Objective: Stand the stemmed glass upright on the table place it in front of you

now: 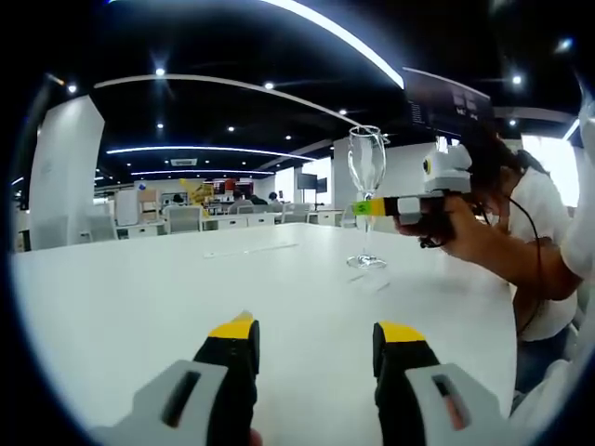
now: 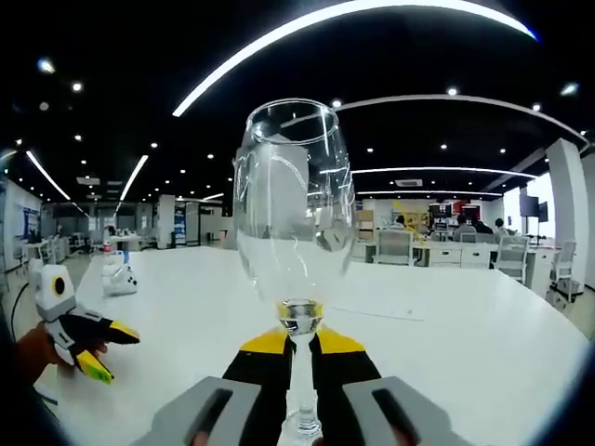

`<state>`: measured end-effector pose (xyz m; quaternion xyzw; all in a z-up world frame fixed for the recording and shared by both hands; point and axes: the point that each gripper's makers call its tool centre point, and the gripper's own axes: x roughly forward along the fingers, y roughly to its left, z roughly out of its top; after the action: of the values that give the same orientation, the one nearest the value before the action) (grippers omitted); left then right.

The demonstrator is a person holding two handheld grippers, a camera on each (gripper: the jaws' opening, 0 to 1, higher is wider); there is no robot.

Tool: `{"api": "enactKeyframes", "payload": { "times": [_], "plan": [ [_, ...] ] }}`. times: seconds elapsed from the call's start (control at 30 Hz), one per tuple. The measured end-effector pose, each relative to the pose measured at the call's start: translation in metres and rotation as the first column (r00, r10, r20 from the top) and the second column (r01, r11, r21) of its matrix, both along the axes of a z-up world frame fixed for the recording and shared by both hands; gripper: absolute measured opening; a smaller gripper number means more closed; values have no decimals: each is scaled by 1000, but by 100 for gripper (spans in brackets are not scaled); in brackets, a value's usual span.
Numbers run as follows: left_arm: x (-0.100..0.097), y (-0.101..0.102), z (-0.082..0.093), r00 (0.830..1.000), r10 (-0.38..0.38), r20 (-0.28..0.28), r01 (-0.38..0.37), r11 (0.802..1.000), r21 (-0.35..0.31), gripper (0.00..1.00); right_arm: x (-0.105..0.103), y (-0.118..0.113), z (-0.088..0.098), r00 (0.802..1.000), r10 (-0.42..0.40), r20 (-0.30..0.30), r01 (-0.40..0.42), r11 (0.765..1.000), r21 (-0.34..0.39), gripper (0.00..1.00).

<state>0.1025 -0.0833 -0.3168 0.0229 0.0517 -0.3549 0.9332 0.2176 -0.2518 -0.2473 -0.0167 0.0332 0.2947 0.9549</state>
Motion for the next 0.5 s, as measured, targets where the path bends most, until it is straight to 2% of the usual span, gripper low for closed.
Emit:
{"api": "enactKeyframes", "payload": {
  "times": [0.23, 0.5],
  "plan": [
    [1, 1, 0, 1000, 0, -4, 0, 1000, -2, 49, 14, 5, 3, 1000, 14, -14, -13, 999, 40, 12],
    [2, 1, 1, 1000, 0, -5, 0, 1000, -2, 49, 38, 17, 6, 1000, 21, 4, -21, 1000, 15, 12]
  ]
}}
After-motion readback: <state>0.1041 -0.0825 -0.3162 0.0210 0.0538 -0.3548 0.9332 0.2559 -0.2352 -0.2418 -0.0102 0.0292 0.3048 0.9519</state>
